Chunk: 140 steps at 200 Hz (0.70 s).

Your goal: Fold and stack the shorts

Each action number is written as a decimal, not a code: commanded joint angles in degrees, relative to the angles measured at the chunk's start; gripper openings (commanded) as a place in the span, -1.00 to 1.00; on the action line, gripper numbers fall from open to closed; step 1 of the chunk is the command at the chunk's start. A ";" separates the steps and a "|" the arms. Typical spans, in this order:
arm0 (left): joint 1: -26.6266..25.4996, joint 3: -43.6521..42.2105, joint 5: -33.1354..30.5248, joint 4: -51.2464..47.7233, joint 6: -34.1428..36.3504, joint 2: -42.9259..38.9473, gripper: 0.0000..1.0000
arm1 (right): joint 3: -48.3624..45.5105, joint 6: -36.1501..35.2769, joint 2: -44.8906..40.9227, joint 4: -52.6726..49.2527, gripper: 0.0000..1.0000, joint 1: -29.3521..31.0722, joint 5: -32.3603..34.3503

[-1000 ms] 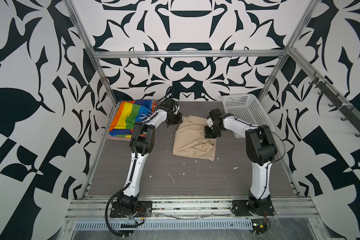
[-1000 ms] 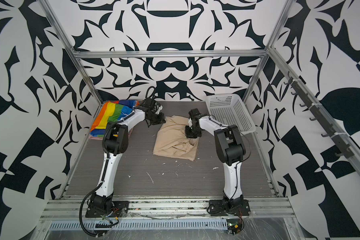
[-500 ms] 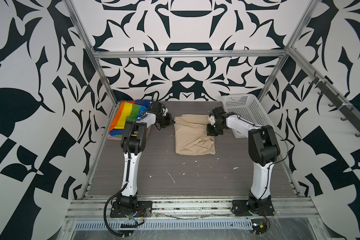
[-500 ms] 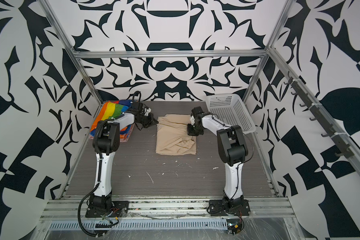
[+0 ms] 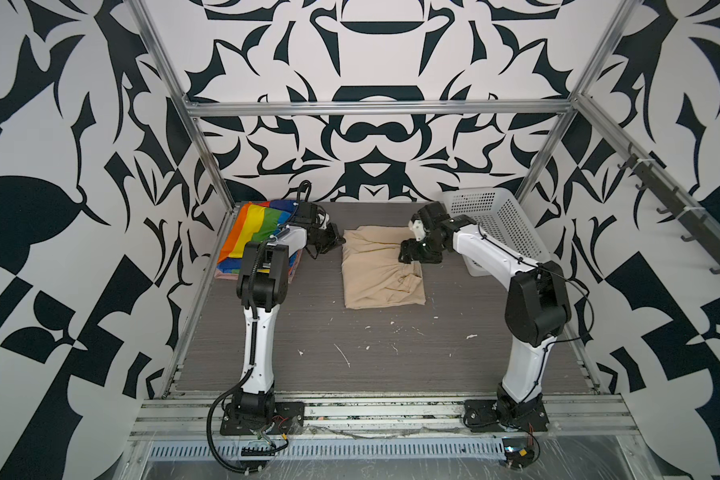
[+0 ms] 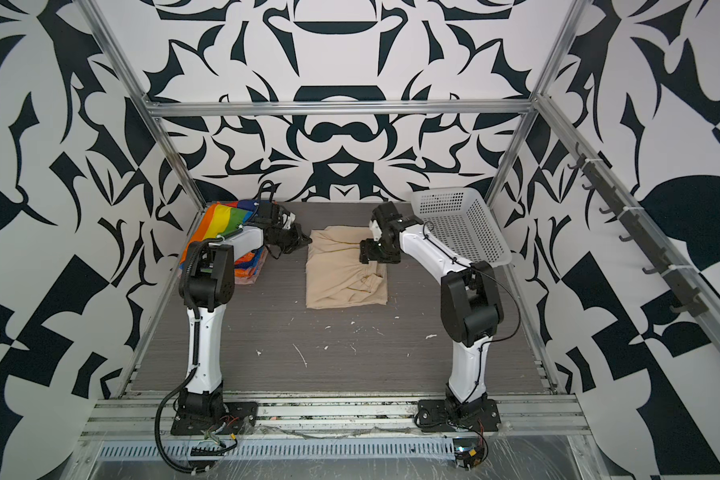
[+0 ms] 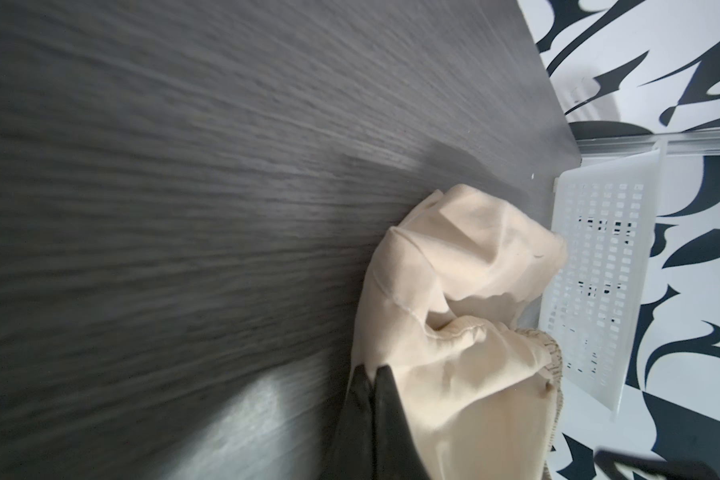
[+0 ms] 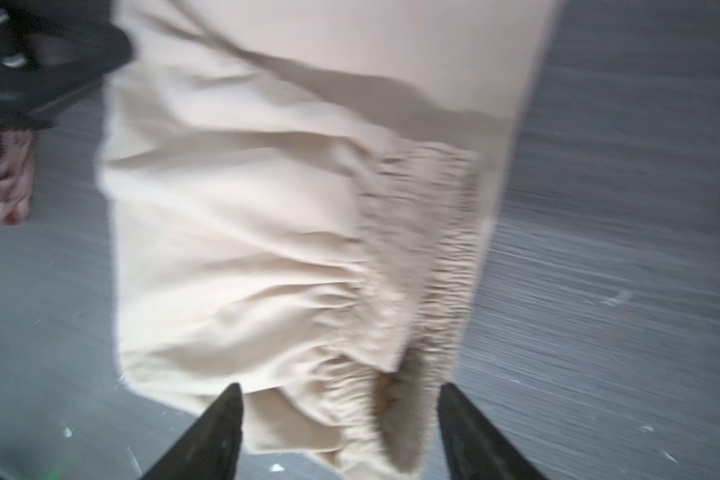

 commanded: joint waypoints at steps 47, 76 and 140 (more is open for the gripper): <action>0.28 -2.28 -0.74 1.61 -1.11 -3.04 -1.00 | 1.29 0.84 7.50 1.05 0.70 3.00 -2.22; 0.54 -2.77 -0.68 1.63 -0.75 -3.26 -1.00 | -5.09 0.94 7.15 2.89 0.71 -0.44 -3.54; 2.50 -2.20 -1.84 1.77 -2.16 -3.08 -1.00 | -16.24 -0.66 2.44 3.24 0.72 -3.41 -1.38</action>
